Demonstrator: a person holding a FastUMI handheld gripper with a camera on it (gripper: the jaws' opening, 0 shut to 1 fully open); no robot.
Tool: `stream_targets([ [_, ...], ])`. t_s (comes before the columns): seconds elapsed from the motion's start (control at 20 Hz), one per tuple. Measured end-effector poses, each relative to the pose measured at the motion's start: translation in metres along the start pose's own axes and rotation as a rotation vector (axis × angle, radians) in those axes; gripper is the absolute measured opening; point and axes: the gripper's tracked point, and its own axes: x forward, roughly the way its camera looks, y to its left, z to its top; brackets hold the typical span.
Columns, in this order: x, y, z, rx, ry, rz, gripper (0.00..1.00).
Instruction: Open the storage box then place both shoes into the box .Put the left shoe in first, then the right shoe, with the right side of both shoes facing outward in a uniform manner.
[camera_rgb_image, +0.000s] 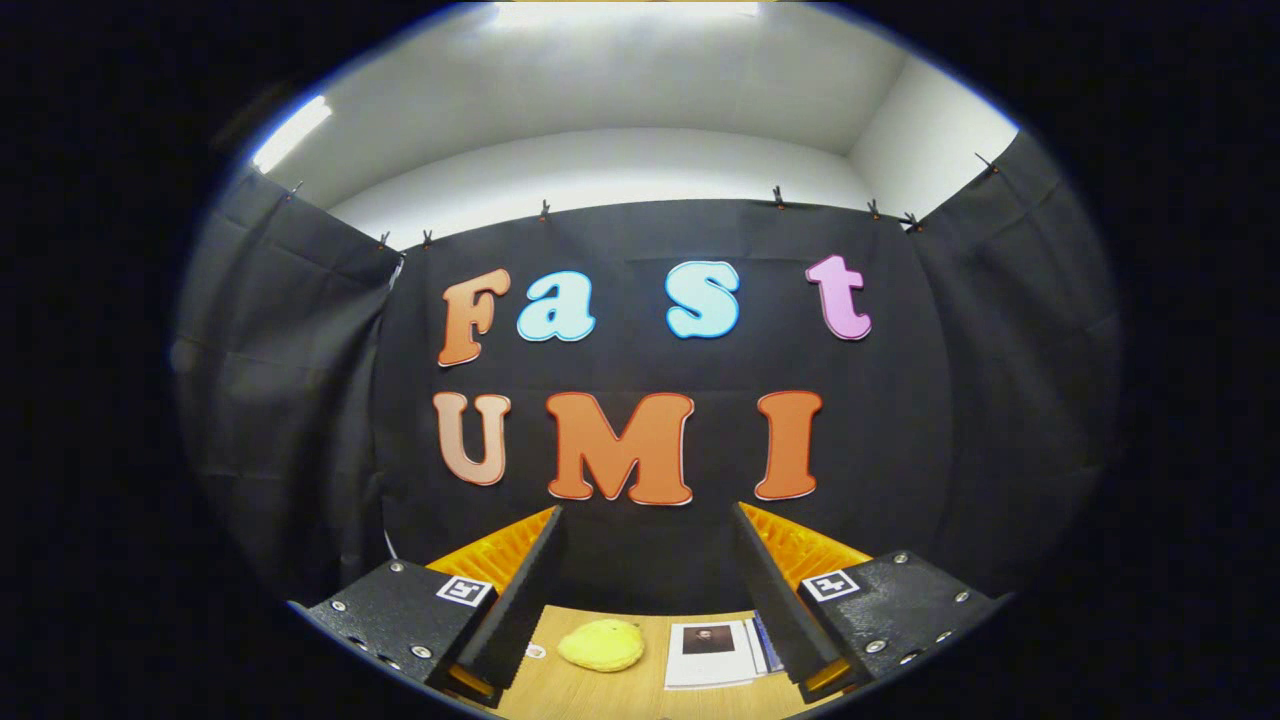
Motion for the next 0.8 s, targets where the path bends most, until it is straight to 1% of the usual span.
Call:
stream_targets([
  [0.2, 0.003, 0.011, -0.002, -0.041, -0.025, 0.022, 0.97],
  [0.5, 0.005, 0.023, -0.002, -0.019, -0.037, 0.076, 0.97],
  [0.65, 0.007, 0.021, -0.001, -0.037, -0.047, 0.06, 0.97],
  [0.8, 0.008, 0.026, -0.003, -0.038, -0.05, 0.068, 0.97],
])
